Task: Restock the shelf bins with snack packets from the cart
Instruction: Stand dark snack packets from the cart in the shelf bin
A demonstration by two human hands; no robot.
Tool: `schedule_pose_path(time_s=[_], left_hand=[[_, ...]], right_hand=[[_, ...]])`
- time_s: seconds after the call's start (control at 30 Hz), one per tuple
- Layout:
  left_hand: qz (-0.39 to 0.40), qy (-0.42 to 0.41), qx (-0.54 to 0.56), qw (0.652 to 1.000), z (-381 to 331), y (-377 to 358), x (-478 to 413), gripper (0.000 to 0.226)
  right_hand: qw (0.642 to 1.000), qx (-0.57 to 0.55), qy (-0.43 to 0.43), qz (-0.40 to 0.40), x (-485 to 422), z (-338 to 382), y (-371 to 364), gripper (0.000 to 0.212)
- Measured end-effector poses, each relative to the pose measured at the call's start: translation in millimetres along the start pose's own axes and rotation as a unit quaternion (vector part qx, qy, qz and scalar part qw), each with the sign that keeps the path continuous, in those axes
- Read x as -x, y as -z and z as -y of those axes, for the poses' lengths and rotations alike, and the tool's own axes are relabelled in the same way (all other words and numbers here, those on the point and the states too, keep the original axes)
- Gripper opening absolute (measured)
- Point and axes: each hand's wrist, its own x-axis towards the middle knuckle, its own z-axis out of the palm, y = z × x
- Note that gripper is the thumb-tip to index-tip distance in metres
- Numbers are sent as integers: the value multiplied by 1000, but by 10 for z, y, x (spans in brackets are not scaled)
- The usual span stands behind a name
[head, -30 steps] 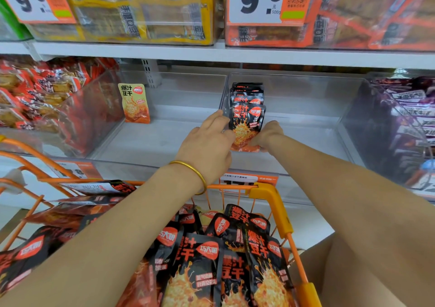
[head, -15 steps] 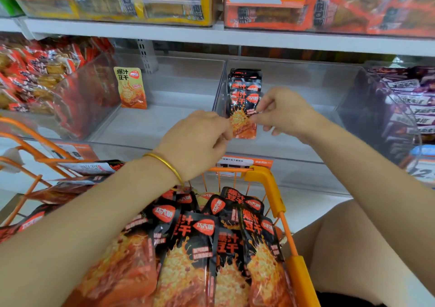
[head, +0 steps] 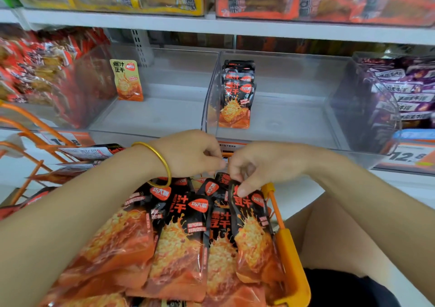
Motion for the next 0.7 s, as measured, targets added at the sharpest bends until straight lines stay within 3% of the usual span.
schedule_pose_path(time_s=[0.1,0.17,0.3,0.43,0.53,0.57,0.6,0.7], left_hand=[[68,30,89,993,-92,14,48,31],[60,24,123,990,-133,17,65,22],[-36,23,194,980,-106,124,-10,14],[-154,29,208,966,-129,301,-194,14],[-254,9,218,942,-171,340,-354,13],[-298,10,179,938,-155,344,-408,6],[-338,17,95,936,-120,344,-451,17],[-299,14,-99,949,49,289,-565,42]], right_hand=[[988,-138,17,-71,41,-15,108,18],[964,-223,18,-141,27,-46,177,17],[913,-345,4,-220,14,-133,260,12],[909,-384,15,-162,52,-238,385,14],[865,-445,2,-234,-23,-328,589,14],[845,-456,-13,-280,-54,-372,688,13],[828,-453,-32,-329,-85,-422,782,14],[810,-358,-115,-450,-278,-626,957,18]])
